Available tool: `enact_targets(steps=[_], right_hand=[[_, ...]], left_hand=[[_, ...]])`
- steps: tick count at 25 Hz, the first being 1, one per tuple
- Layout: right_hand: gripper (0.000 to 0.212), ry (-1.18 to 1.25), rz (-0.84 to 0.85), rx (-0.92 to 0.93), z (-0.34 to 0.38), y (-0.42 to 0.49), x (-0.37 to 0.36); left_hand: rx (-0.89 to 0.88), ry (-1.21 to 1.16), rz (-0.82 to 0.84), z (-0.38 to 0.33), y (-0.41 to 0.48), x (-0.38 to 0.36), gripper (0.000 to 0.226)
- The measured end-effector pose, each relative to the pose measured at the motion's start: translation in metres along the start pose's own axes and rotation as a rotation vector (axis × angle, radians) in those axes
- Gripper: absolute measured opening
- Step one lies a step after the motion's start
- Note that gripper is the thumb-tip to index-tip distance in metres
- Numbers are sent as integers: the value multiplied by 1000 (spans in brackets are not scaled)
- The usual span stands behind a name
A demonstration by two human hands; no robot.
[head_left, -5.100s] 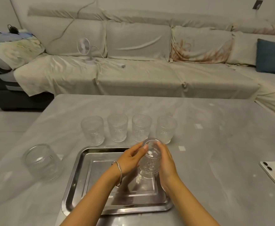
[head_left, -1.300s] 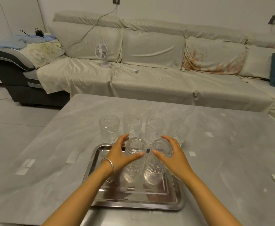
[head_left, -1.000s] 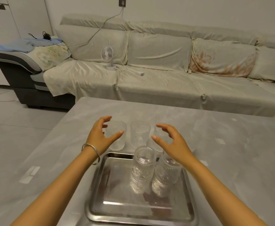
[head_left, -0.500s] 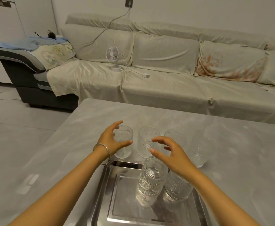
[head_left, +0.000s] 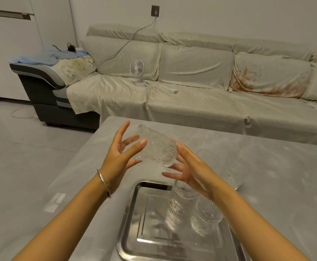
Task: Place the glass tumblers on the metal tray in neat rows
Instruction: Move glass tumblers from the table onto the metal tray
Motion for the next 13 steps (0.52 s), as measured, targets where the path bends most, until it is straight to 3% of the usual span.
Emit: enact_targets(steps=[4,9,13], right_hand=[[64,9,-40,30,5,-8,-5],[61,-282,-58,196,29,-16,-17],[61,-481,-11,236,35,-16,-34]], left_hand=[[56,-42,112,10,-21,0,66],[25,432,200,21,-32,11,68],[-18,639,290,23,-31,8,58]])
Point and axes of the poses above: each hand's wrist, its own y-axis towards the middle knuckle, its own x-axis out of the back of the hand, z = x × y, the point moved 8 cm from there along y, towards the middle knuckle, and after that the axes turned 3 degrees about -z, right-handed, at the moved point
